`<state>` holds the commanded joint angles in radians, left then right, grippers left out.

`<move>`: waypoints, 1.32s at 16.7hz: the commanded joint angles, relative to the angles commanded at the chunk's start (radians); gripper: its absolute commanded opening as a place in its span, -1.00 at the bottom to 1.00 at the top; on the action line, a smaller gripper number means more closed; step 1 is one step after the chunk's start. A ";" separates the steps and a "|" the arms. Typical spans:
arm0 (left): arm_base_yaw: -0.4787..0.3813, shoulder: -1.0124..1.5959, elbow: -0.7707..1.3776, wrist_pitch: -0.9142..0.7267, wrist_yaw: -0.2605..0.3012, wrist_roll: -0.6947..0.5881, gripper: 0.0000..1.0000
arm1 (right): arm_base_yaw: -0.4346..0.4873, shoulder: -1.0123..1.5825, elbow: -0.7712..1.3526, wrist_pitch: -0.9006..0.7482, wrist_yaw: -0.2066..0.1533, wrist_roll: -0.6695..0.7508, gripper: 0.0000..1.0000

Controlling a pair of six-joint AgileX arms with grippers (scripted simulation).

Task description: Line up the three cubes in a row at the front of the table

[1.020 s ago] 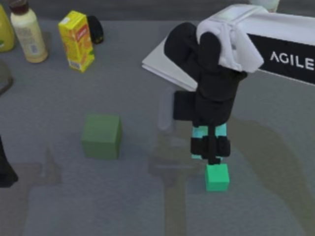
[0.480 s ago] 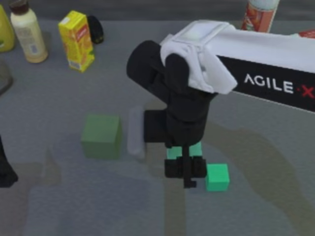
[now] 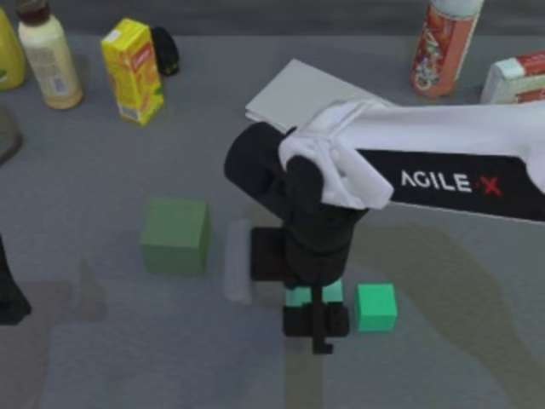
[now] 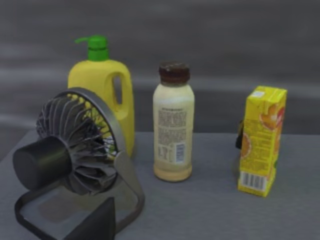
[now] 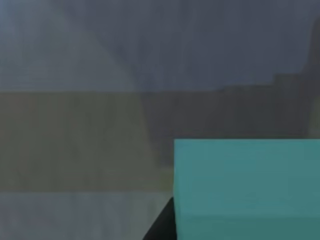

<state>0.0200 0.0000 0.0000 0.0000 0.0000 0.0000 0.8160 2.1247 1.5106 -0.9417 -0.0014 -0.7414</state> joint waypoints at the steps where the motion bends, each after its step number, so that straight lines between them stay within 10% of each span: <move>1: 0.000 0.000 0.000 0.000 0.000 0.000 1.00 | 0.001 0.007 -0.014 0.016 0.000 -0.001 -1.00; 5: 0.000 0.000 0.000 0.000 0.000 0.000 1.00 | 0.002 0.009 -0.018 0.021 0.000 -0.001 -1.00; 18: 0.000 0.000 0.000 0.000 0.000 0.000 1.00 | 0.002 0.009 -0.018 0.021 0.000 -0.001 0.96; 22: 0.000 0.000 0.000 0.000 0.000 0.000 1.00 | 0.002 0.009 -0.018 0.021 0.000 -0.001 1.00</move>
<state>0.0200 0.0000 0.0000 0.0000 0.0000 0.0000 0.8177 2.1341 1.4922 -0.9204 -0.0013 -0.7423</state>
